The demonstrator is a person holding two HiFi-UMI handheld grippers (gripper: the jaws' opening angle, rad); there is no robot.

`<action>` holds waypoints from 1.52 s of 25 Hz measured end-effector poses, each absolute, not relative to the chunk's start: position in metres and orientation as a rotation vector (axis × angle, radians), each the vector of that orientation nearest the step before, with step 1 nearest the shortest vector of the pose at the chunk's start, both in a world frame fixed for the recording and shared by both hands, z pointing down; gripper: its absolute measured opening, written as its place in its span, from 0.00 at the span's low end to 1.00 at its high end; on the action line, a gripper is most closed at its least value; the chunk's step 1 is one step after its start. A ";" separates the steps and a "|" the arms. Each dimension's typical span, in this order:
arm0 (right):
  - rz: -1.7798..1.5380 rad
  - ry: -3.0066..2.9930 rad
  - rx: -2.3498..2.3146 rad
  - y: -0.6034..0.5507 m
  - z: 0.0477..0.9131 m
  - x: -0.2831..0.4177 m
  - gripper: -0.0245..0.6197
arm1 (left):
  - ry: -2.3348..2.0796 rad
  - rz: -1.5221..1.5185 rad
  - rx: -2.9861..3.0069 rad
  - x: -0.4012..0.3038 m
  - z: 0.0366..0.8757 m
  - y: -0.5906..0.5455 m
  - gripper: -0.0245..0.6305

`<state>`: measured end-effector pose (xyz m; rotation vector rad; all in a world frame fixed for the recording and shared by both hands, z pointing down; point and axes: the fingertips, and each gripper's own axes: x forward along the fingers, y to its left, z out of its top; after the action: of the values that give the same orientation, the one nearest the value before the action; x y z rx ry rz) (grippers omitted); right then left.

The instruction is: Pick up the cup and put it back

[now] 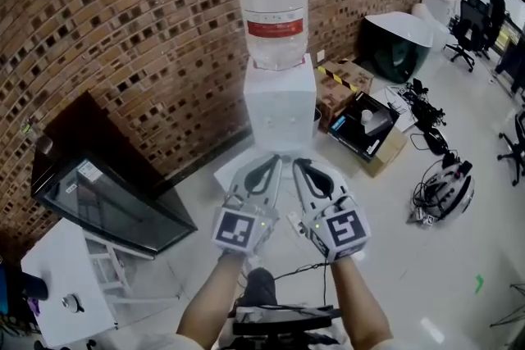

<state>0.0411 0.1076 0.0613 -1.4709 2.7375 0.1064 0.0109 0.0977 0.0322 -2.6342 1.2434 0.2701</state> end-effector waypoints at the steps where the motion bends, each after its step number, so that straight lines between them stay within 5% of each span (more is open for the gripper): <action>1: 0.106 2.732 -1.484 0.094 0.063 0.038 0.05 | 1.235 0.273 -2.638 0.007 0.033 0.084 0.04; 15: 0.120 2.690 -1.610 -0.060 0.064 -0.022 0.05 | 1.159 0.295 -2.705 -0.048 0.037 -0.068 0.04; 38: 0.116 2.714 -1.585 -0.171 0.129 0.024 0.05 | 1.235 0.275 -2.679 0.000 0.105 -0.165 0.04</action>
<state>0.0243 -0.1706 0.1286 -1.5849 2.7142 0.1158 -0.0002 -0.1647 0.1050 -2.6785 1.2345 0.2750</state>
